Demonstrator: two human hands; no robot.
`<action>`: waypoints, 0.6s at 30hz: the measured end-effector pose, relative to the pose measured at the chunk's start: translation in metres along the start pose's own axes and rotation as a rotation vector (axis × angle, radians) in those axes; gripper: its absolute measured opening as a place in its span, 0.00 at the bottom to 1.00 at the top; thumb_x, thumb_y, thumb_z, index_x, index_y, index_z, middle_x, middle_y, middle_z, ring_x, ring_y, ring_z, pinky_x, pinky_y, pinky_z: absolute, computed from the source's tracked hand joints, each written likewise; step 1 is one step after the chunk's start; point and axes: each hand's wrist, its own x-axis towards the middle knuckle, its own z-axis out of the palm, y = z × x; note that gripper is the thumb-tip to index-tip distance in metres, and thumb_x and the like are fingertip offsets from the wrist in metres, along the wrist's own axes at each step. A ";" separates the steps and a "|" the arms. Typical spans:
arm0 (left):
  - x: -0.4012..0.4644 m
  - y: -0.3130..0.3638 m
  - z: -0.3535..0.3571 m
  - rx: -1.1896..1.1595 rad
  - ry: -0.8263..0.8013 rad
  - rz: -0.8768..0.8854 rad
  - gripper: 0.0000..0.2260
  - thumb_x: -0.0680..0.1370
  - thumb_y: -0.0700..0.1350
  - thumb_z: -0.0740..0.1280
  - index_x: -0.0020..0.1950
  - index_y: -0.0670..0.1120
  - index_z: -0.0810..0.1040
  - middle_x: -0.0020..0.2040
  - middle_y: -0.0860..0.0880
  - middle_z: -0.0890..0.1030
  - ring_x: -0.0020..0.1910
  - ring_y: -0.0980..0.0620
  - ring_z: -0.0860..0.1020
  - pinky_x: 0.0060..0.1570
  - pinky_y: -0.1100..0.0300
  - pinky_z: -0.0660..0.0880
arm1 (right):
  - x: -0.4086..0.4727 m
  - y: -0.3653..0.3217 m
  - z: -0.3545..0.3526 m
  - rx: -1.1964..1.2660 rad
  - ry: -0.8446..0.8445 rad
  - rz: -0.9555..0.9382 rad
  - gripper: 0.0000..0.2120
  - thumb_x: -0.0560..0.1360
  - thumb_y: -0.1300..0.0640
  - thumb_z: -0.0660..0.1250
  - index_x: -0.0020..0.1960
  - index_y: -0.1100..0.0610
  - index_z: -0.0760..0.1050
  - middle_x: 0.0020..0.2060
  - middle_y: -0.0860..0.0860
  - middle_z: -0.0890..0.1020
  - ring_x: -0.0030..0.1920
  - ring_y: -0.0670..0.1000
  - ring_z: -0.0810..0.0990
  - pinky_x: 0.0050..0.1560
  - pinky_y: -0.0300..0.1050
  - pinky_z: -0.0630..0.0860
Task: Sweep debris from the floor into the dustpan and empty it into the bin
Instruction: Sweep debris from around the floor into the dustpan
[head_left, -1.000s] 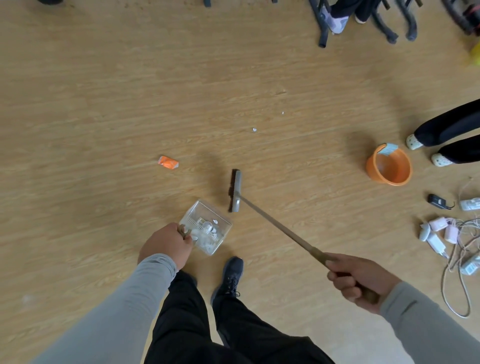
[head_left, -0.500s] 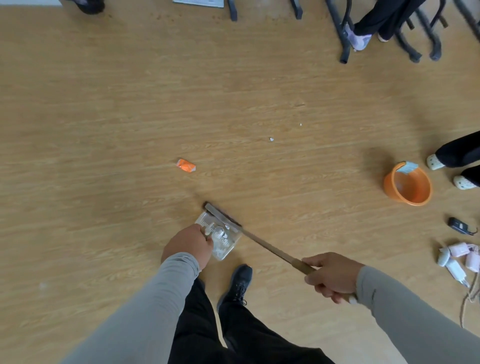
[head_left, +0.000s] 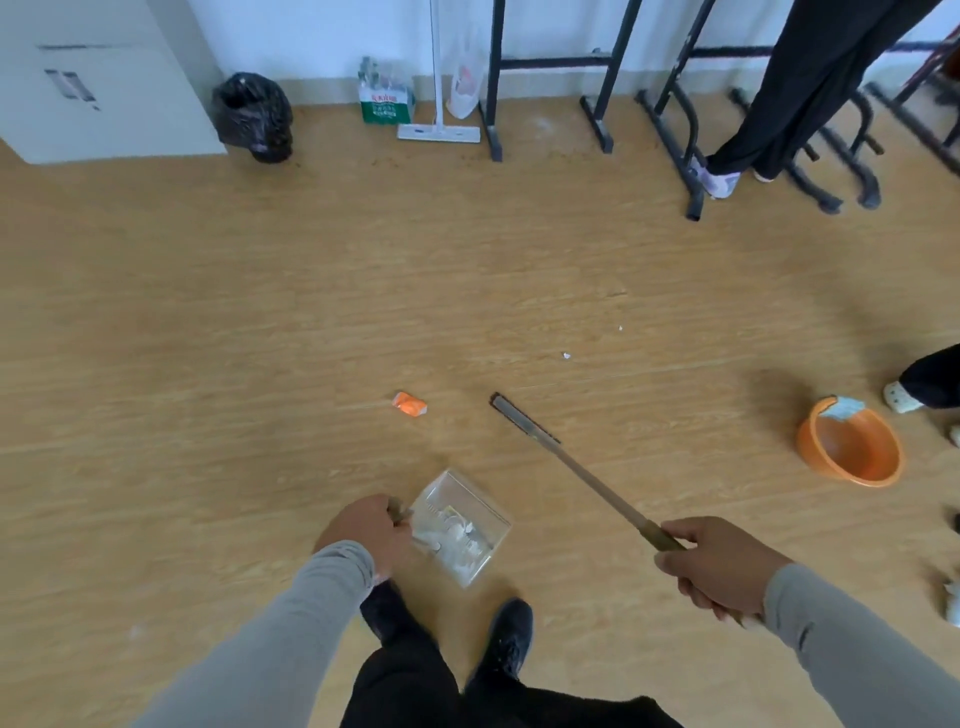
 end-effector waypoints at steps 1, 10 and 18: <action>-0.004 -0.001 -0.012 -0.005 0.005 -0.005 0.06 0.77 0.53 0.64 0.51 0.53 0.77 0.45 0.55 0.80 0.43 0.53 0.79 0.42 0.59 0.75 | -0.002 -0.005 -0.001 0.011 0.010 -0.020 0.26 0.80 0.56 0.65 0.76 0.50 0.65 0.30 0.54 0.78 0.25 0.49 0.71 0.26 0.41 0.67; -0.010 -0.020 -0.095 -0.063 0.125 -0.045 0.07 0.77 0.51 0.68 0.53 0.51 0.79 0.53 0.53 0.83 0.52 0.50 0.80 0.57 0.58 0.76 | -0.007 -0.065 -0.005 0.234 -0.019 -0.181 0.14 0.80 0.59 0.67 0.64 0.50 0.73 0.27 0.54 0.76 0.25 0.50 0.71 0.24 0.42 0.68; 0.050 -0.050 -0.153 -0.080 0.154 -0.056 0.09 0.78 0.52 0.67 0.49 0.48 0.81 0.46 0.51 0.84 0.45 0.49 0.82 0.54 0.51 0.80 | -0.002 -0.152 0.022 0.253 0.019 -0.203 0.13 0.79 0.58 0.68 0.62 0.50 0.74 0.29 0.54 0.77 0.25 0.50 0.72 0.24 0.41 0.67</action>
